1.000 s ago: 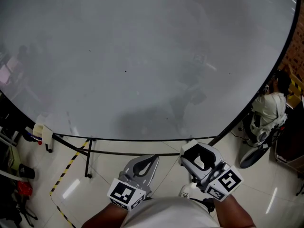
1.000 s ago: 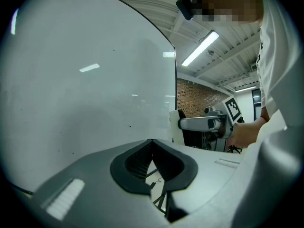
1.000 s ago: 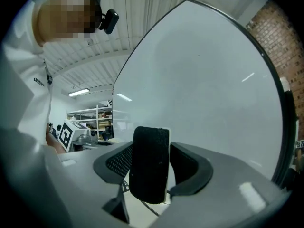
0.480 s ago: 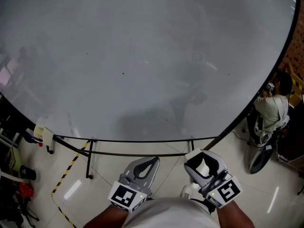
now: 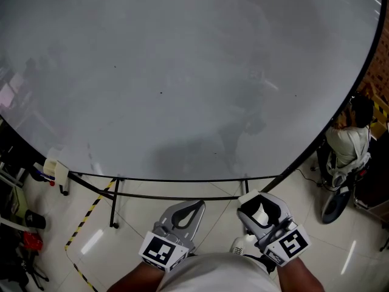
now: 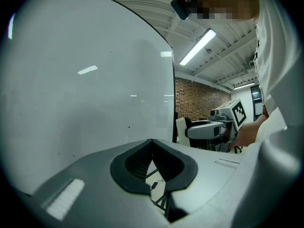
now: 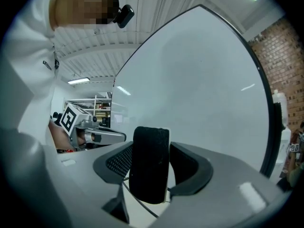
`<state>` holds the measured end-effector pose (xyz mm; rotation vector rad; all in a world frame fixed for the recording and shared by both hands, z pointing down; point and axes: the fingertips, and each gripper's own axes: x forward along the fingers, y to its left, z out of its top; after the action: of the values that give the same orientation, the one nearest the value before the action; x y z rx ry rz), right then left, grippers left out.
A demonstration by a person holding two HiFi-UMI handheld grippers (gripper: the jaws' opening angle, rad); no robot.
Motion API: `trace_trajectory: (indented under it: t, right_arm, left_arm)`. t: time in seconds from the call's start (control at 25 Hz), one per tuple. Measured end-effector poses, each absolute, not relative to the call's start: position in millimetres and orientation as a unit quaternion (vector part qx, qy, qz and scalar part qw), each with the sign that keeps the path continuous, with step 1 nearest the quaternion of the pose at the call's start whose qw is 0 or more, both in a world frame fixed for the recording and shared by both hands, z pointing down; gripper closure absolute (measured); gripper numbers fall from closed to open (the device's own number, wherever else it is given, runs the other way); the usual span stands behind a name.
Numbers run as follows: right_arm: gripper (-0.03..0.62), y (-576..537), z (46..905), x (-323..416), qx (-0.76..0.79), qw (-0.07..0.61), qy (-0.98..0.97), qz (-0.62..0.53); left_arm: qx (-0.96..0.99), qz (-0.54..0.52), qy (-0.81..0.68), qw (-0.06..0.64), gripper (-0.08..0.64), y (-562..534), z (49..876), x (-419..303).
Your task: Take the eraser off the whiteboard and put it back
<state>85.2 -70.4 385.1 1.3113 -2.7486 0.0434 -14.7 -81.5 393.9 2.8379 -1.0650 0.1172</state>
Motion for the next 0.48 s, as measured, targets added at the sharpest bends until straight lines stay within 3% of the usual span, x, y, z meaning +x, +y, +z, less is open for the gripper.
trace_trajectory:
  t: [0.48]
  right_arm:
    - [0.359, -69.7, 388.7, 83.7, 0.431, 0.049, -0.901, 0.019]
  left_arm:
    - [0.936, 0.028, -0.345, 0.058, 0.543, -78.8, 393.9, -15.6]
